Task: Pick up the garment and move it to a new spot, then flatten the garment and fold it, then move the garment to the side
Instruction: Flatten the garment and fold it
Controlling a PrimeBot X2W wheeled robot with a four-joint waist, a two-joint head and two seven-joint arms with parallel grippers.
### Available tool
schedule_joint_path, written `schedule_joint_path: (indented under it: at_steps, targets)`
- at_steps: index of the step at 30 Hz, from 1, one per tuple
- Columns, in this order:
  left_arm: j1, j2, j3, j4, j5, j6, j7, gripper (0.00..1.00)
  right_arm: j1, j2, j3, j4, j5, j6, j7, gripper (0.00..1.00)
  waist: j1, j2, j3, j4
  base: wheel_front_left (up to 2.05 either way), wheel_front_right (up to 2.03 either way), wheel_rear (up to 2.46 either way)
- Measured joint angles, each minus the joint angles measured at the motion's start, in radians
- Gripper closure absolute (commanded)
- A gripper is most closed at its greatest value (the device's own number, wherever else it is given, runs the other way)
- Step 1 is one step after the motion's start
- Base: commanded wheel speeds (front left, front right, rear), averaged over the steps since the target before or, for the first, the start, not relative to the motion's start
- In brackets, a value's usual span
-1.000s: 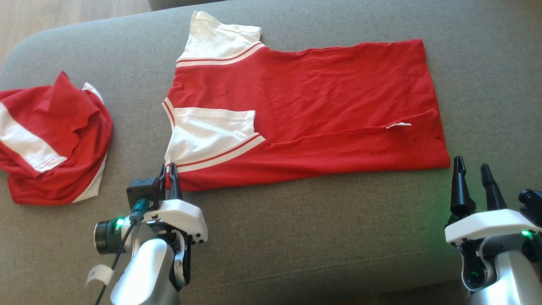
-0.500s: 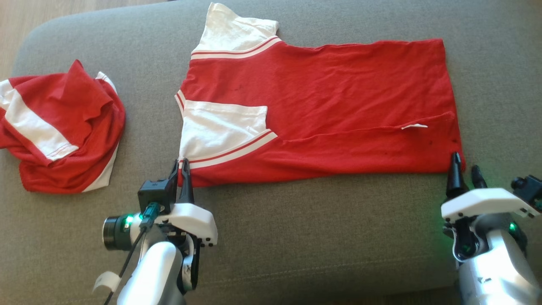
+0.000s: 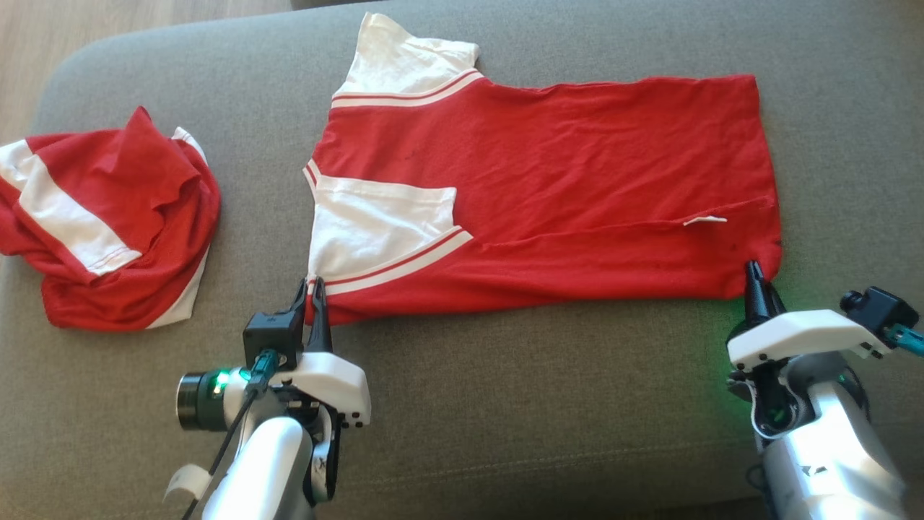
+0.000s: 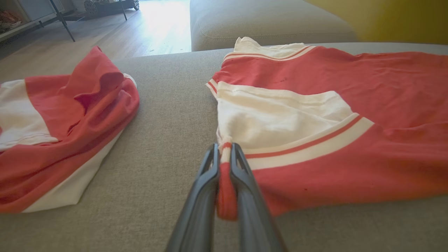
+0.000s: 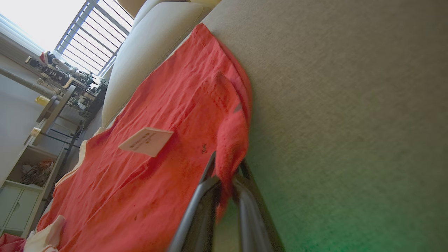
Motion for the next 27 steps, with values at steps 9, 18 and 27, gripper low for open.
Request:
schedule_joint_path:
  at_steps: [9, 18, 27]
  targets:
    - [0.042, 0.005, -0.009, 0.022, 0.005, -0.016, 0.0, 1.0, 0.065, -0.063, 0.017, -0.015, -0.001, 0.0, 0.036, 1.0, 0.0, 0.0, -0.041, 0.002, 0.0, 0.0, 0.0]
    - [0.156, 0.035, -0.058, 0.014, 0.005, -0.046, 0.013, 1.0, 0.172, -0.096, -0.008, -0.1, -0.032, 0.0, 0.198, 1.0, 0.0, 0.0, -0.089, 0.004, 0.0, 0.0, 0.0]
    - [0.22, 0.061, -0.069, -0.063, 0.004, -0.058, 0.036, 0.2, 0.259, -0.053, -0.141, -0.249, -0.148, 0.0, 0.323, 0.0, 0.0, 0.0, -0.104, -0.005, 0.0, 0.0, 0.0]
